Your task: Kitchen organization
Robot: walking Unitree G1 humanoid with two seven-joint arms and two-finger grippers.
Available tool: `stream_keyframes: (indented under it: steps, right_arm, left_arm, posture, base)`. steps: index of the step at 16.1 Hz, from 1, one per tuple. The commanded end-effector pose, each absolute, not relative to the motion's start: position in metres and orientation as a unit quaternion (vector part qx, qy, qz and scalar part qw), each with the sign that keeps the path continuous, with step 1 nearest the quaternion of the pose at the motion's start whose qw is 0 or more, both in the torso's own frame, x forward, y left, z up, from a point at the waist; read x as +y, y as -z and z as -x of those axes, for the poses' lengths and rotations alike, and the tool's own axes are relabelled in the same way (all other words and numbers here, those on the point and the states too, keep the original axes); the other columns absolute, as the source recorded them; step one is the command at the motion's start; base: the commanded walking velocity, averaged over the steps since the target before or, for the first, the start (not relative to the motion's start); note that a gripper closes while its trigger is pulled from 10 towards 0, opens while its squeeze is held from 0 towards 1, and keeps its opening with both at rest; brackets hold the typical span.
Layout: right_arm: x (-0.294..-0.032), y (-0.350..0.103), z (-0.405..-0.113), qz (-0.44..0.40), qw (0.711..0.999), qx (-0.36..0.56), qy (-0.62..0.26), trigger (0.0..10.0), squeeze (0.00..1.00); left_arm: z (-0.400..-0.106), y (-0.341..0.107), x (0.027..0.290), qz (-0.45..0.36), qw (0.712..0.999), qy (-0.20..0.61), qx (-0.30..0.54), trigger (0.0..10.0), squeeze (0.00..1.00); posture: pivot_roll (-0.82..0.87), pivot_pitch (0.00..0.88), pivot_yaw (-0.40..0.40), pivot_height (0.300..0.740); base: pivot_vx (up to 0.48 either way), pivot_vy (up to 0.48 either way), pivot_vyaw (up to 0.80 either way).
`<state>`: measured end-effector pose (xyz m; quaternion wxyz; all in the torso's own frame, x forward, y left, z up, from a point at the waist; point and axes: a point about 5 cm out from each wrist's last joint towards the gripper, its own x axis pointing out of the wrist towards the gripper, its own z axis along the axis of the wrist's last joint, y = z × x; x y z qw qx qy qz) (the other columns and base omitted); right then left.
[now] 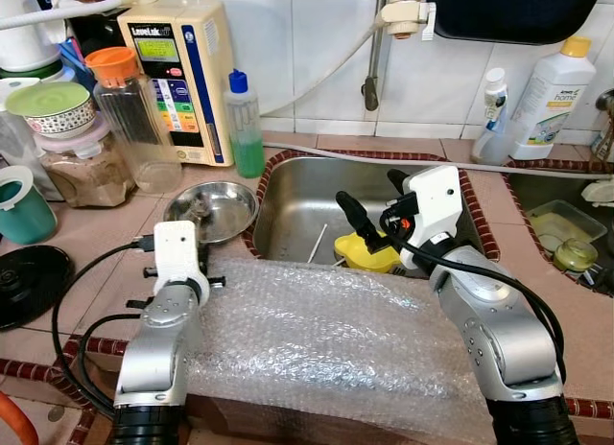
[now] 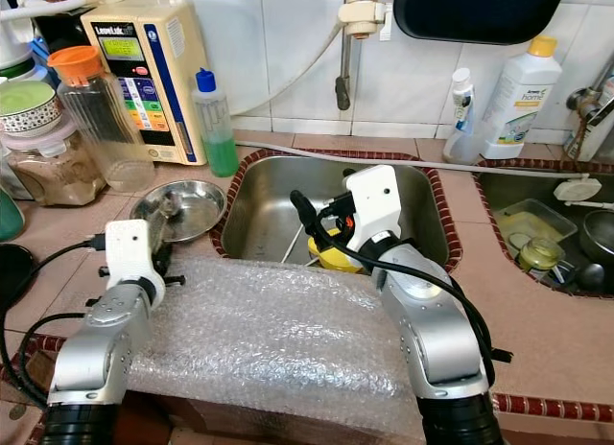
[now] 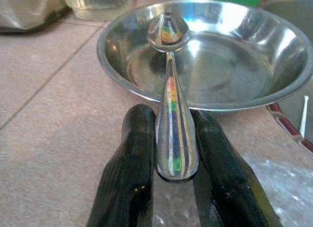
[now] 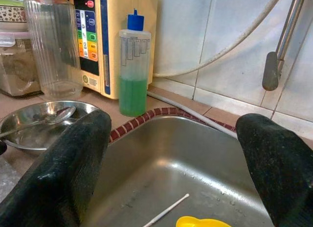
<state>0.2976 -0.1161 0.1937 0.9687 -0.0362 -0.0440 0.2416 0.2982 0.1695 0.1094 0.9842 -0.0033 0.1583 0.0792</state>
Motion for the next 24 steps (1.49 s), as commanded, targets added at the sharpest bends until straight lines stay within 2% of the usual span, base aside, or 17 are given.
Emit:
stream_keyframes:
  steps: [1,5,11,12,13,14,16,18,19,22,24]
  right_arm:
    - [-0.116,-0.201,-0.301,0.033,0.969,-0.058,-0.239,10.0,0.00]
    - [-0.119,-0.201,-0.307,0.014,0.971,-0.057,-0.231,10.0,0.00]
    - [-0.123,-0.199,-0.313,-0.019,0.974,-0.051,-0.219,10.0,0.00]
    - [-0.124,-0.199,-0.313,-0.034,0.975,-0.049,-0.214,10.0,0.00]
    - [-0.127,-0.197,-0.316,-0.093,0.974,-0.041,-0.204,10.0,0.00]
    - [-0.128,-0.197,-0.319,-0.137,0.969,-0.032,-0.202,10.0,0.00]
    - [-0.131,-0.198,-0.330,-0.297,0.931,0.000,-0.214,10.0,0.00]
    - [-0.135,-0.201,-0.334,-0.359,0.908,0.005,-0.216,10.0,0.00]
    - [-0.136,-0.200,-0.336,-0.372,0.902,0.010,-0.216,10.0,0.00]
    - [-0.129,-0.201,-0.341,-0.434,0.872,0.041,-0.223,10.0,0.00]
    - [-0.116,-0.197,-0.337,-0.412,0.873,0.071,-0.250,10.0,0.00]
  left_arm:
    - [-0.302,-0.126,0.171,0.002,0.990,-0.086,0.115,0.0,0.00]
    - [-0.303,-0.140,0.168,-0.010,0.995,-0.081,0.061,0.0,0.00]
    - [-0.300,-0.144,0.168,-0.032,0.996,-0.071,0.034,0.0,0.00]
    - [-0.299,-0.148,0.163,-0.043,0.998,-0.053,0.014,0.0,0.00]
    - [-0.300,-0.152,0.154,-0.040,0.999,-0.018,-0.013,0.0,0.00]
    - [-0.301,-0.153,0.149,-0.039,0.999,0.002,-0.024,0.0,0.00]
    - [-0.303,-0.162,0.117,-0.037,0.990,0.115,-0.078,0.0,0.00]
    - [-0.300,-0.164,0.100,-0.026,0.981,0.170,-0.094,0.0,0.00]
    - [-0.296,-0.165,0.088,-0.018,0.972,0.210,-0.107,0.0,0.00]
    - [-0.295,-0.163,0.077,-0.014,0.965,0.234,-0.115,0.0,0.00]
    - [-0.295,-0.163,0.072,-0.007,0.961,0.247,-0.122,0.0,0.00]
  posture:
    - [0.02,0.000,0.036,0.740]
    - [0.03,0.000,0.033,0.740]
    - [0.04,0.000,0.039,0.740]
    - [0.04,0.000,0.038,0.740]
    - [0.04,0.000,0.037,0.740]
    - [0.04,0.000,0.038,0.740]
    - [0.04,0.000,0.042,0.740]
    - [0.04,0.000,0.046,0.740]
    - [0.04,0.000,0.047,0.740]
    - [0.03,0.000,0.050,0.740]
    - [0.03,0.000,0.048,0.740]
  base:
    - [0.000,0.000,0.00]
    - [0.000,0.000,0.00]
    - [0.000,0.000,0.00]
    - [0.000,0.000,0.00]
    - [0.000,0.000,0.00]
    - [0.000,0.000,0.00]
    - [0.000,0.000,0.00]
    - [0.000,0.000,0.00]
    - [0.000,0.000,0.00]
    - [0.000,0.000,0.00]
    - [0.000,0.000,0.00]
